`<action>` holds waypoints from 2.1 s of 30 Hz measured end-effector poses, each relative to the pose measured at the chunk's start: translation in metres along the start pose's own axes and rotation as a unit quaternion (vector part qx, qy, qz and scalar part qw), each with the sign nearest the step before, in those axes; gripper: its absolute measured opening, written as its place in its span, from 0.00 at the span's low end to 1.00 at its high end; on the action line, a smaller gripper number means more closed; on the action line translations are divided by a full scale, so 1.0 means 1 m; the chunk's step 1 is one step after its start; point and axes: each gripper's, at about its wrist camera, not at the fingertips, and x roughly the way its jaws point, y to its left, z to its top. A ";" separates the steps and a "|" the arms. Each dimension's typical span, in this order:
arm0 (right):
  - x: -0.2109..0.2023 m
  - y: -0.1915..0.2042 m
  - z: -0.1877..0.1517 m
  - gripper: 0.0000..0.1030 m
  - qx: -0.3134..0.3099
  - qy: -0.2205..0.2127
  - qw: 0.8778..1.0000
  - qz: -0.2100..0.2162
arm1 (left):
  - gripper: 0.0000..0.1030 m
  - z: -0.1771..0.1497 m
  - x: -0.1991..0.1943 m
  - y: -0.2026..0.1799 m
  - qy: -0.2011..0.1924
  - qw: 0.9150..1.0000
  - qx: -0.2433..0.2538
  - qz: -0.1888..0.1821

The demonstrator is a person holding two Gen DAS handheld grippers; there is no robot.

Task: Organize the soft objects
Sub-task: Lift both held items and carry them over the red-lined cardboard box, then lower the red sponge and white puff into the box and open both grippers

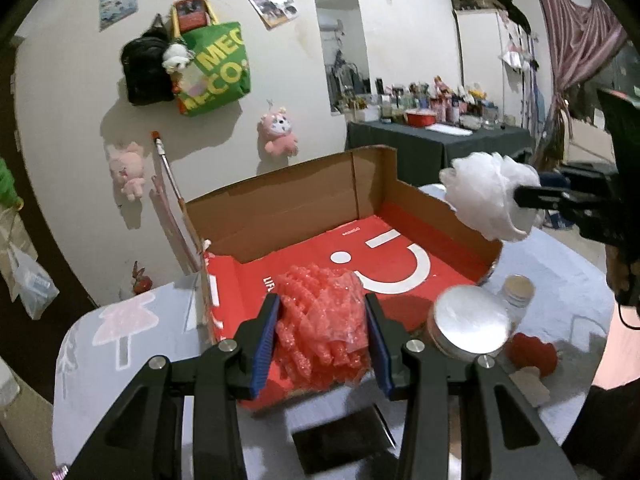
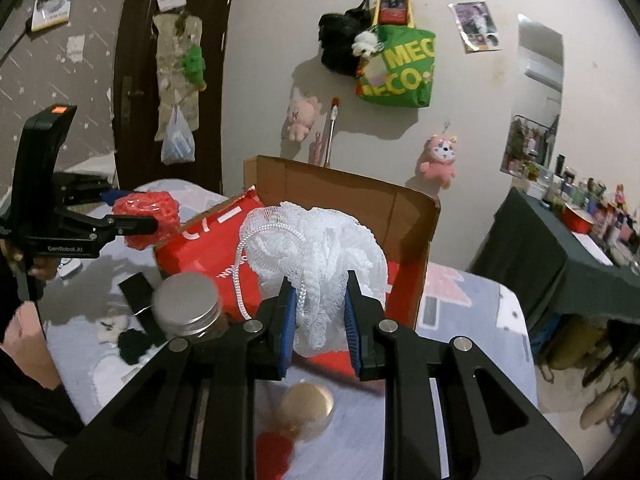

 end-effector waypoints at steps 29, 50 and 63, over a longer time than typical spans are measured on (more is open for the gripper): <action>0.264 -0.035 0.051 0.20 -0.041 0.222 0.974 -0.021 | 0.43 0.069 0.231 0.030 0.160 0.987 0.025 -0.008; 0.280 -0.048 0.048 0.26 0.005 0.238 0.971 0.002 | 0.47 0.058 0.253 0.038 0.176 0.984 0.004 -0.003; 0.279 -0.056 0.042 0.55 0.044 0.246 0.968 0.021 | 0.59 0.057 0.254 0.048 0.188 0.982 -0.013 -0.008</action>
